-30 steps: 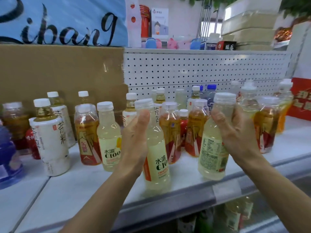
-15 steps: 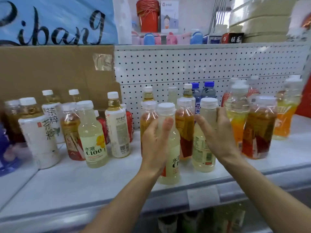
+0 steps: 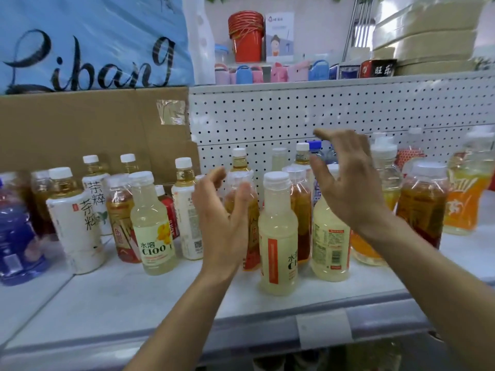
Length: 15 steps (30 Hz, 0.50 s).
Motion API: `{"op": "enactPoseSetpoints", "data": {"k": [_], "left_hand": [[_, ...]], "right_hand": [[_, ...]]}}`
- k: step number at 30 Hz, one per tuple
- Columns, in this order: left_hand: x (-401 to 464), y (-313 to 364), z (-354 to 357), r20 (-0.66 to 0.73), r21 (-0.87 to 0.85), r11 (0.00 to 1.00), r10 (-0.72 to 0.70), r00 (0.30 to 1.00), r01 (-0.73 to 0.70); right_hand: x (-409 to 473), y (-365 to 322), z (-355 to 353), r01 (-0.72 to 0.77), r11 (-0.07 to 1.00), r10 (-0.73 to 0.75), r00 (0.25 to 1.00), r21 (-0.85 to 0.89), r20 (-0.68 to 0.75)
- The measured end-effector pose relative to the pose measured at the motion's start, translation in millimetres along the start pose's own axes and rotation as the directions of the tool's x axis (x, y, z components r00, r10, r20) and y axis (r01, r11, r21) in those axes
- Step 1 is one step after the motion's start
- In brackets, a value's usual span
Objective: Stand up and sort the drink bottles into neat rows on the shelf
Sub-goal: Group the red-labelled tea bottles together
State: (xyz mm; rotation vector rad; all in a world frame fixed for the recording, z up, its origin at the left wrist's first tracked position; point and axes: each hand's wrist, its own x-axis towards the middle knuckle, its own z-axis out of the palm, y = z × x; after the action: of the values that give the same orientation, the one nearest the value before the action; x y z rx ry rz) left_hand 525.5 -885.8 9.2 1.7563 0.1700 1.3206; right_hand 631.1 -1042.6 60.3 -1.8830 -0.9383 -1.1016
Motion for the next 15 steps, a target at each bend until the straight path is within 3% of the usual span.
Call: {"op": "enactPoseSetpoints", "data": {"k": [3,7,9,15], "left_hand": [[25,-5,-7,0.054,0.063,0.991,-0.121,0.991,0.117],[39,-16,-5,0.274,0.136,0.955,-0.292,0.916,0.264],[40,-23,-4,0.331,0.152,0.951,-0.305,0.893,0.269],[38,-24,-21,0.365,0.127,0.973,-0.229,0.903,0.195]], "right_hand": [[35,-14,-4,0.109,0.978,-0.036,0.93,-0.18,0.366],[63,-21,10,0.231,0.913,0.097,0.676,-0.335,0.731],[70,-18,21,0.232,0.909,0.164,0.566,-0.347,0.808],[90,-16,28,0.007,0.987,0.143,0.406,-0.16,0.903]]}}
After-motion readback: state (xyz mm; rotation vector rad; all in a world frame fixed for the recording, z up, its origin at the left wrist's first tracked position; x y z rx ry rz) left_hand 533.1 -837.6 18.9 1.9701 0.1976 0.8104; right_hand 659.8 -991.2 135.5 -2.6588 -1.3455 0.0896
